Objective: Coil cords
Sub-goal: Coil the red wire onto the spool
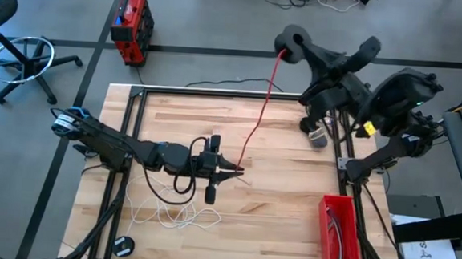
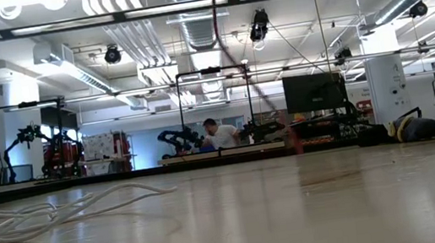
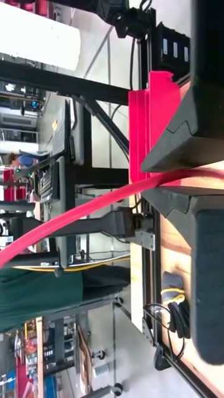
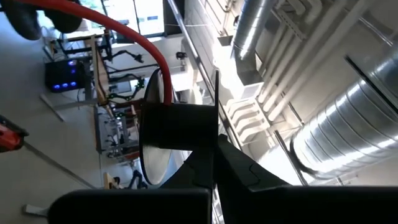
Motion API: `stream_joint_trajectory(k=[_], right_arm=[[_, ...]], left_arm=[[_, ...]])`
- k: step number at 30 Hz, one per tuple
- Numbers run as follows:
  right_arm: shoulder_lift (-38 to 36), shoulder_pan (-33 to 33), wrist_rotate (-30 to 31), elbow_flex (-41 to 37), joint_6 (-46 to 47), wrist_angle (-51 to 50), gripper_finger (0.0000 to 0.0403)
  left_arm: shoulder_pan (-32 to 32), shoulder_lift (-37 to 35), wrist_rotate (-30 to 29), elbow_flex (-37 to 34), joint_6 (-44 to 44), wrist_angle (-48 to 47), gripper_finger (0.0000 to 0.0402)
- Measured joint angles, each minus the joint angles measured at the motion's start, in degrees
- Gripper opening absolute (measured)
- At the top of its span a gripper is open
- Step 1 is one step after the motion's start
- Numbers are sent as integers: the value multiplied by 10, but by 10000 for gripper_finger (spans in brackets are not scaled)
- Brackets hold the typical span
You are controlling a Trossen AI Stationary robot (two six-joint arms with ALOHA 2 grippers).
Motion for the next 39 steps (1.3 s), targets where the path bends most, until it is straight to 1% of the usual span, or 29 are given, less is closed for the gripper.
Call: stream_joint_trajectory(k=[5,10,15,18,21,24,28,33,39], right_arm=[[0,-11,0,19,-1,-1,0],[0,-26,-1,34,-1,-3,0],[2,-41,-2,43,-1,-5,0],[2,-44,-2,44,-1,-5,0],[2,-44,-2,44,-1,3,0],[-1,-45,0,46,-1,5,0],[1,-45,-1,45,0,1,0],[1,-45,-1,45,3,2,0],[1,-44,-16,47,5,1,0]], left_arm=[[-9,0,0,0,2,1,7],[-14,0,0,0,2,7,10],[-14,-1,9,0,4,8,4],[-14,-1,20,1,6,9,12],[-15,-1,29,0,9,0,32],[-15,0,30,0,13,0,48],[-15,0,30,0,16,3,59],[-13,0,28,0,16,3,56],[-6,35,25,0,19,29,40]])
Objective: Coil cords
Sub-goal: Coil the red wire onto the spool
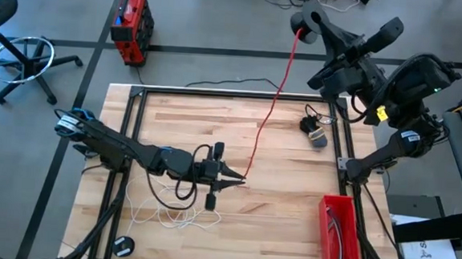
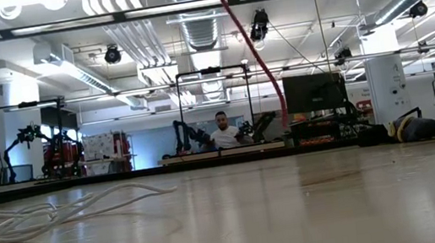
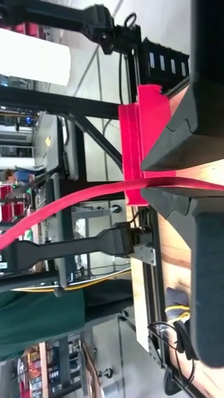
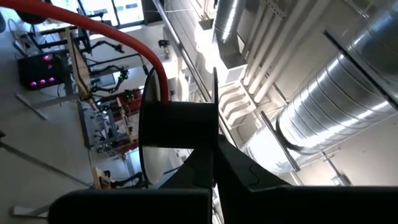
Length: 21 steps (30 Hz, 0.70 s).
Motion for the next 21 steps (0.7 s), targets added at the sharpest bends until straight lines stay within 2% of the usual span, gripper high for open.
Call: stream_joint_trajectory(k=[15,21], right_arm=[[0,0,1,25,0,5,0],[0,0,1,35,0,4,0]], left_arm=[[21,117,-1,0,-17,109,36],[27,170,-1,32,-17,120,36]])
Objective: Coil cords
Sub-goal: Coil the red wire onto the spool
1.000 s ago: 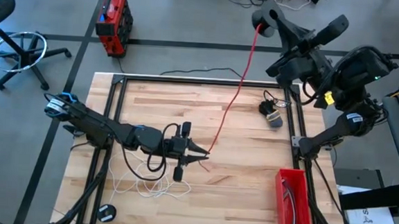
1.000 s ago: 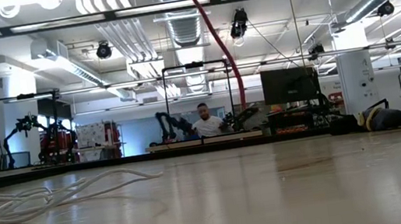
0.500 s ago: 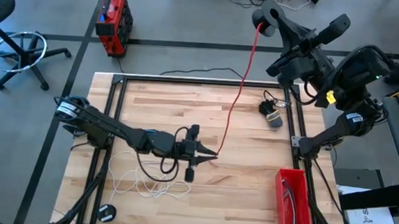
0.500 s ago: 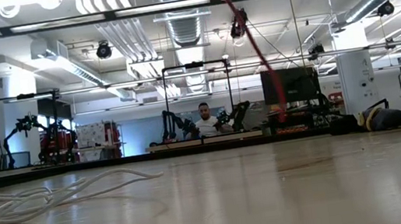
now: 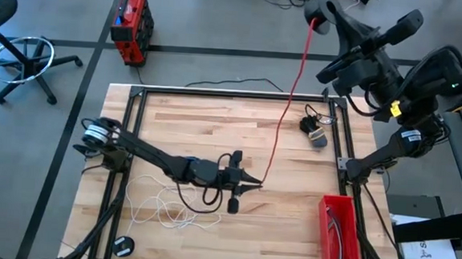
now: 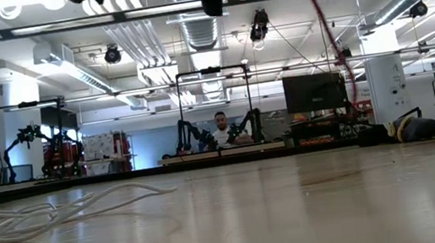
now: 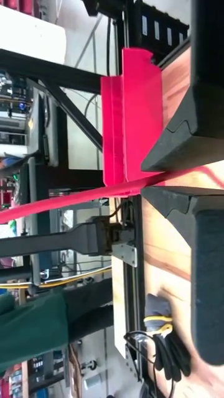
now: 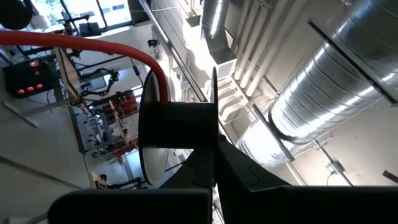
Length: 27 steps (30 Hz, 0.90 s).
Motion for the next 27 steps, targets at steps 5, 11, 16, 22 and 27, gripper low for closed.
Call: stream_joint_trajectory(k=[5,11,16,22,27], right_arm=[[0,0,0,8,0,3,0],[0,0,0,24,0,16,0],[0,0,4,40,8,17,0],[-1,0,5,44,34,13,0],[1,0,6,42,159,-55,0]], left_arm=[[10,61,2,46,0,-5,36],[19,127,1,106,-1,-11,36],[23,150,-24,132,1,-53,36],[25,122,-176,117,-2,-166,38],[27,41,-224,56,-2,-187,62]])
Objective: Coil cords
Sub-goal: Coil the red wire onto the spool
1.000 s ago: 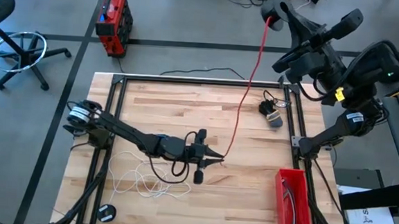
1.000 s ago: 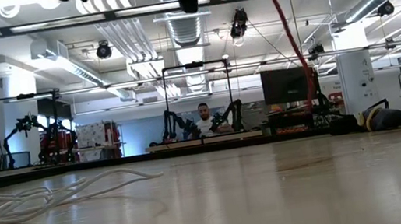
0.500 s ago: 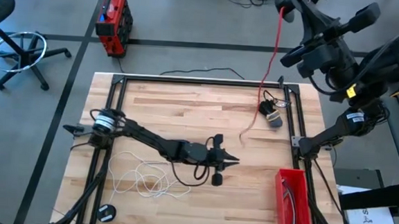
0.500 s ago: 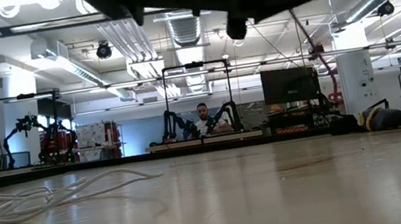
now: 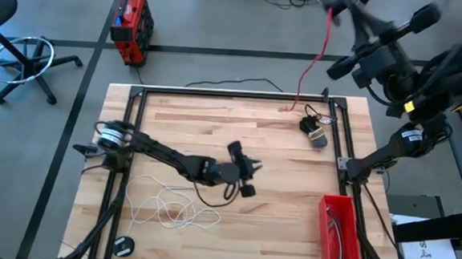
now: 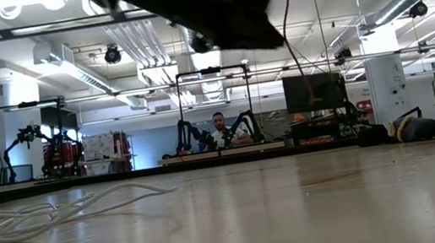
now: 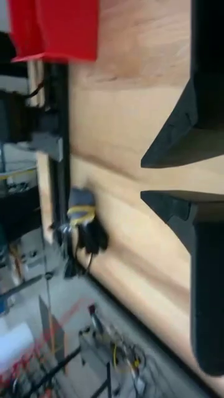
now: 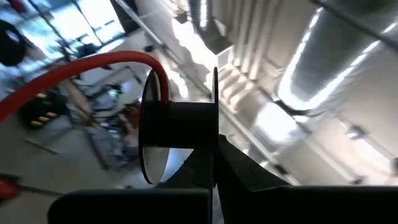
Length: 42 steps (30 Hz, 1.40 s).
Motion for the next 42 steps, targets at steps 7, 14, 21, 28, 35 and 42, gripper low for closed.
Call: stream_joint_trajectory(k=[7,14,21,28,35,42], right_arm=[[2,0,-22,-1,352,-262,0],[25,0,-231,-16,635,-463,0],[61,0,-467,-37,778,-340,0],[82,-2,-484,-39,836,-229,0],[82,-7,-440,-39,833,-233,0],[56,-7,-420,-32,801,-235,0]], left_arm=[[5,-191,-47,-132,-1,36,119],[4,-351,62,-284,-25,275,167],[-1,-375,153,-367,2,477,182],[-5,-334,225,-318,9,483,176],[2,-248,220,-212,43,413,191],[6,-158,218,-118,42,294,213]])
